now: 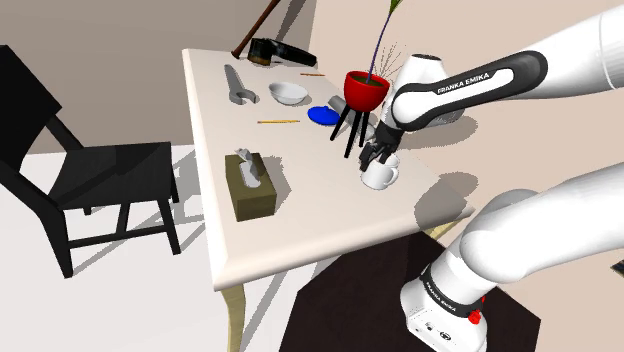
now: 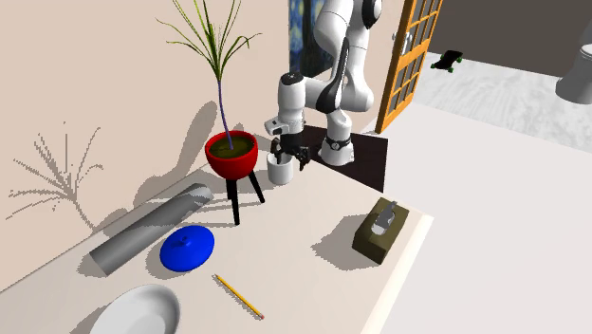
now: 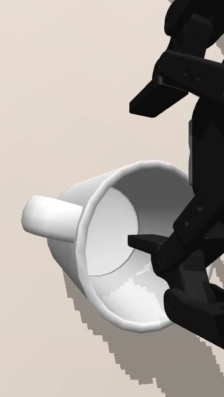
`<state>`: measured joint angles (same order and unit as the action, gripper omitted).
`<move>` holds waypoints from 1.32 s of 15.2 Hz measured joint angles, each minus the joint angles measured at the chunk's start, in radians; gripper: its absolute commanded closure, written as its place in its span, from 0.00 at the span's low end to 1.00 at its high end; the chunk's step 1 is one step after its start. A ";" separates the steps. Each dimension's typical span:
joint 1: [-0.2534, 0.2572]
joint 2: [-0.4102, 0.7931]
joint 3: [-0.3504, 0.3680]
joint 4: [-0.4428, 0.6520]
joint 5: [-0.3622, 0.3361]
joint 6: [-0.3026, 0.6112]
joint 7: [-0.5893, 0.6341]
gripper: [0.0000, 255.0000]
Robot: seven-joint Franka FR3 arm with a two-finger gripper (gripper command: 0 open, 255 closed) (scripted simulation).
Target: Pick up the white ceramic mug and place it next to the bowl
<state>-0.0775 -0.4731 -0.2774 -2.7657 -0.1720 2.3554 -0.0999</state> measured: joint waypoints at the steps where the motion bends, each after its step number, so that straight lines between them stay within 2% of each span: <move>1: 0.000 0.000 0.000 0.000 0.000 0.000 0.000 0.00; 2: 0.000 0.000 0.000 0.000 0.000 0.000 0.000 1.00; 12: 0.000 0.000 0.000 0.000 0.000 0.000 0.000 1.00; 20: -0.002 -0.067 0.015 0.051 0.004 -0.117 0.001 1.00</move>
<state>-0.0795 -0.5402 -0.2627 -2.7151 -0.1676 2.2382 -0.0987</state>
